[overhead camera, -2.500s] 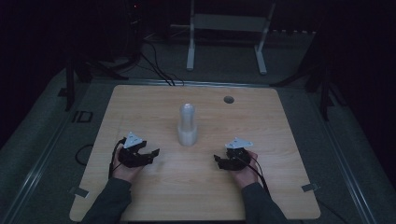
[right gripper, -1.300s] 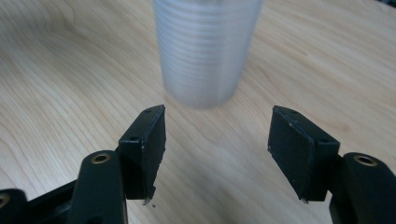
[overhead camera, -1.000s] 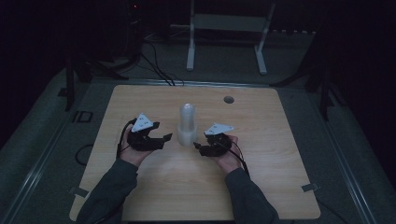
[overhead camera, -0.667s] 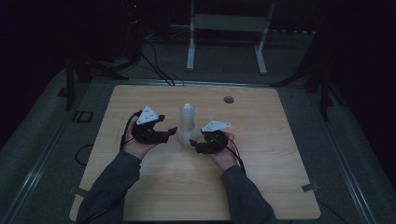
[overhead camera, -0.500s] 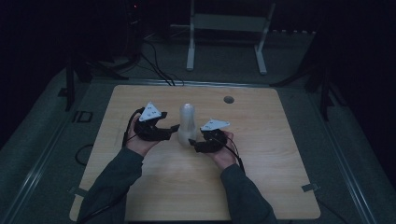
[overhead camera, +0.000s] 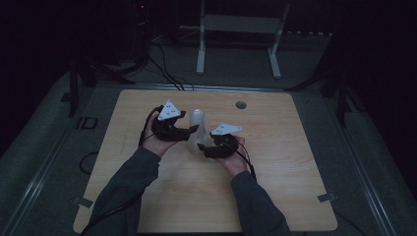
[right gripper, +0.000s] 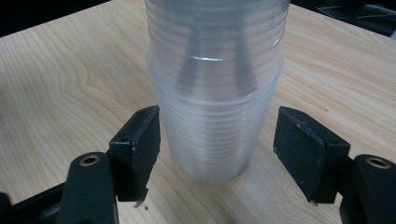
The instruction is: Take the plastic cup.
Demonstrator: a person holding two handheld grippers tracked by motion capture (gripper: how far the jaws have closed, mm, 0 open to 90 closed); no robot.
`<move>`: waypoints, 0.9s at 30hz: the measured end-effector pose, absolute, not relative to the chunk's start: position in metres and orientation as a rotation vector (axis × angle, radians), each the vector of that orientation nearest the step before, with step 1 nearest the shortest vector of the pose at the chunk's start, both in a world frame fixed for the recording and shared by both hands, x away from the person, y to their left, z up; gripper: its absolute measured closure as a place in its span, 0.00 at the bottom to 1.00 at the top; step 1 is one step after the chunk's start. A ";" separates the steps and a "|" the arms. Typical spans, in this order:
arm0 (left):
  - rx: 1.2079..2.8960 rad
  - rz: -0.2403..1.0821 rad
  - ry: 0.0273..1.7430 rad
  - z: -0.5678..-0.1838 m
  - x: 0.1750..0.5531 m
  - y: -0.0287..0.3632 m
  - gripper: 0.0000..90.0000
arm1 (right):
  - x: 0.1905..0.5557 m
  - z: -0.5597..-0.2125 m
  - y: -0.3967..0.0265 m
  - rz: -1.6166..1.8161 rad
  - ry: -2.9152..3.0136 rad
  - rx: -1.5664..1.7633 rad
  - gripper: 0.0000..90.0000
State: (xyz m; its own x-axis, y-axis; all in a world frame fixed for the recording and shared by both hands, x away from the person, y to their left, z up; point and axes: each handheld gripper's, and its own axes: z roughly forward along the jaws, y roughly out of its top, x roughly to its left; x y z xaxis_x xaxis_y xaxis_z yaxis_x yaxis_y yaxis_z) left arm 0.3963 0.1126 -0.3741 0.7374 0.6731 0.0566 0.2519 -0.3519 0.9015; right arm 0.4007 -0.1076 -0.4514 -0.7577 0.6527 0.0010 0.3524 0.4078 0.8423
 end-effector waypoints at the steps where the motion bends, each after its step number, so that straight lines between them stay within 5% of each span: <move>1: 1.931 0.522 0.704 -0.374 0.397 0.112 0.31 | 0.401 -0.451 -0.107 1.282 2.339 0.871 0.35; 27: 1.932 0.504 0.707 -0.377 0.414 0.091 0.30 | 0.410 -0.456 -0.096 1.296 2.344 0.846 0.23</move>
State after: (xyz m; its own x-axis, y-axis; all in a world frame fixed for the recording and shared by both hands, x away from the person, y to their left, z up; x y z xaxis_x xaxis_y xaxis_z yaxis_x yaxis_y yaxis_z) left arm 0.4143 0.0913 -0.3773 0.7446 0.6659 0.0449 0.2598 -0.3512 0.8995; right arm 0.4095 -0.0962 -0.4562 -0.7686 0.6397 -0.0026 0.3381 0.4096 0.8473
